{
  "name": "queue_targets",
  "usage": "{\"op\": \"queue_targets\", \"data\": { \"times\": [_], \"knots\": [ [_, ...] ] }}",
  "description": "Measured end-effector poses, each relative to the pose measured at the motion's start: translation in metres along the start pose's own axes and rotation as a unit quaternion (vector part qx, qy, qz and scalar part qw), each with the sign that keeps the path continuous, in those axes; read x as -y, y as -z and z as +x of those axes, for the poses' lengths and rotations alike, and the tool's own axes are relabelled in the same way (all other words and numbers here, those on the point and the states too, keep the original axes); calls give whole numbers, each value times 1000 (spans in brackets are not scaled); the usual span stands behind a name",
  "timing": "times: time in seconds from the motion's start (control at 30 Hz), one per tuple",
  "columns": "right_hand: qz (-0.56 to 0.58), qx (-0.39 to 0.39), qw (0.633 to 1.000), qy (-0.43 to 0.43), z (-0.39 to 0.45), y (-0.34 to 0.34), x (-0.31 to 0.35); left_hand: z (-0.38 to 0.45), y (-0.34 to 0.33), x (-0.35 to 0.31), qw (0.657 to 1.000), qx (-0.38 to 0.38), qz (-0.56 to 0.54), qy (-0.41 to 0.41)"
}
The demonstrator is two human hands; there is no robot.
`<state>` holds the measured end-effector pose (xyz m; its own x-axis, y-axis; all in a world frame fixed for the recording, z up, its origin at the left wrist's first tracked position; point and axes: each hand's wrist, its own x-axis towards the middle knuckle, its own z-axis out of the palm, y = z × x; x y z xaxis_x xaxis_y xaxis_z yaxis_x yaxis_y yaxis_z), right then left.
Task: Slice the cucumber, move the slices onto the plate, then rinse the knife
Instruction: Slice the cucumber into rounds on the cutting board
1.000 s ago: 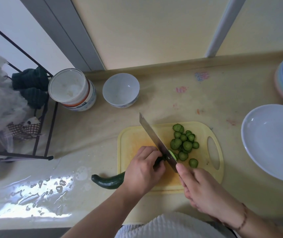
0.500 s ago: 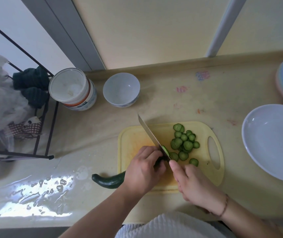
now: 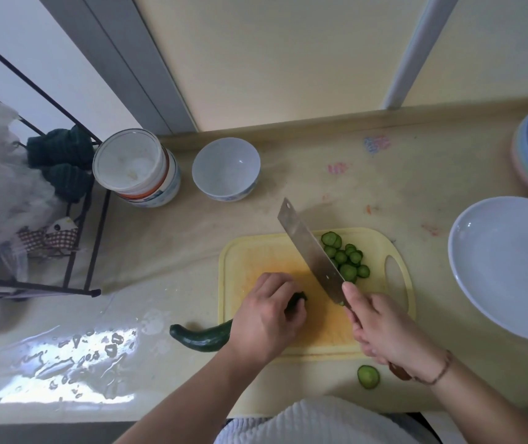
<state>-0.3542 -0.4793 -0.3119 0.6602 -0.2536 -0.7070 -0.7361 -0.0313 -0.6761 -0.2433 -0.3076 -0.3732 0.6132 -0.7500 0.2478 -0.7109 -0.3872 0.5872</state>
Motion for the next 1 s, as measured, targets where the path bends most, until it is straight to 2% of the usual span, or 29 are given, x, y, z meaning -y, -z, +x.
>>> {"op": "queue_targets", "data": {
  "times": [0.13, 0.23, 0.33, 0.43, 0.53, 0.67, 0.73, 0.87, 1.0],
  "knots": [
    [18, 33, 999, -2, -6, 10, 6, -2, -1, -2, 999, -7, 23, -30],
    [13, 52, 998, 29, -16, 23, 10, -3, 0, -6, 999, -19, 25, -39],
    [-57, 11, 994, 95, -25, 34, 8, -3, 4, -6, 998, -41, -5, -38],
    [-213, -69, 961, 161, -27, 37, -4, -6, 7, -4, 995, -50, -23, -87],
    [-357, -101, 913, 171, -21, 32, -17, -8, 12, -1, 981, -23, -14, -193],
    [-448, -120, 865, 194, -14, 26, -25, -2, 21, -21, 957, -17, -9, -289],
    [-462, -125, 856, 196, -13, 25, -24, 9, 23, -36, 962, -10, 16, -271],
    [-468, -128, 851, 199, -11, 23, -20, 43, 24, -42, 980, 72, 104, -152],
    [-491, -129, 835, 214, -8, 23, -15, 61, 22, -32, 974, 183, 74, -111]
  ]
}}
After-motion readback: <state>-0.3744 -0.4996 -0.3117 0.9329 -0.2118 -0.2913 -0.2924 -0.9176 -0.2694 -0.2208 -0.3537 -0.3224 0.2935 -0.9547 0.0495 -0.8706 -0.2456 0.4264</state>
